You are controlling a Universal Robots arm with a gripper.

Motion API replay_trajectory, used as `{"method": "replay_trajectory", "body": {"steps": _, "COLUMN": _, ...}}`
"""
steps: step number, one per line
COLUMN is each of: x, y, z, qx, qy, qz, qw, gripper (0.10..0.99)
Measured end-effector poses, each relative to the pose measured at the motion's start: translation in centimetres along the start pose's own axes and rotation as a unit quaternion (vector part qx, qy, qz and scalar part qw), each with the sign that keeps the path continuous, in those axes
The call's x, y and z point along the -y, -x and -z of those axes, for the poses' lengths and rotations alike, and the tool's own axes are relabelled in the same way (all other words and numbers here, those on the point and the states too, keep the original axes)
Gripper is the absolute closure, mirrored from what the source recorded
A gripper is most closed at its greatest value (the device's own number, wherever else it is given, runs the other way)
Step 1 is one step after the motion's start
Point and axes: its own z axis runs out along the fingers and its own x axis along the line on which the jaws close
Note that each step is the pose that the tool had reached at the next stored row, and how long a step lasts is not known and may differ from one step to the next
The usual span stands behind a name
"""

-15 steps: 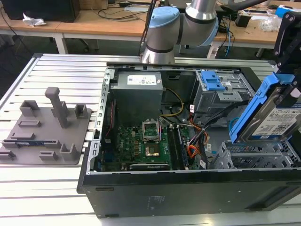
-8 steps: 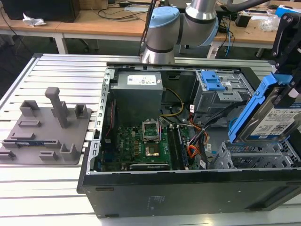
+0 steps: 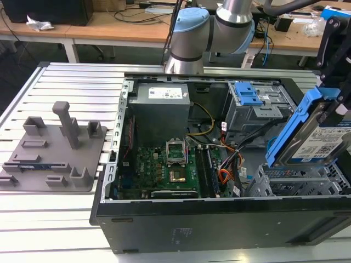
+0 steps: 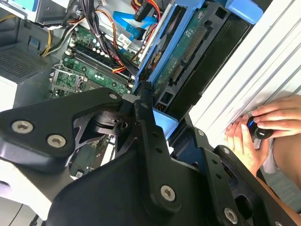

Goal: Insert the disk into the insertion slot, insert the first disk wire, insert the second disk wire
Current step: 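Insert the disk into the insertion slot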

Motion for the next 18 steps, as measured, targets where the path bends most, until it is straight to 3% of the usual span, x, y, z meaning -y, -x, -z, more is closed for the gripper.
{"method": "replay_trajectory", "body": {"steps": 18, "x": 0.54, "y": -0.01, "z": -0.42, "qx": -0.0001, "qy": 0.0049, "qz": 0.0, "qw": 1.0, "gripper": 0.722}}
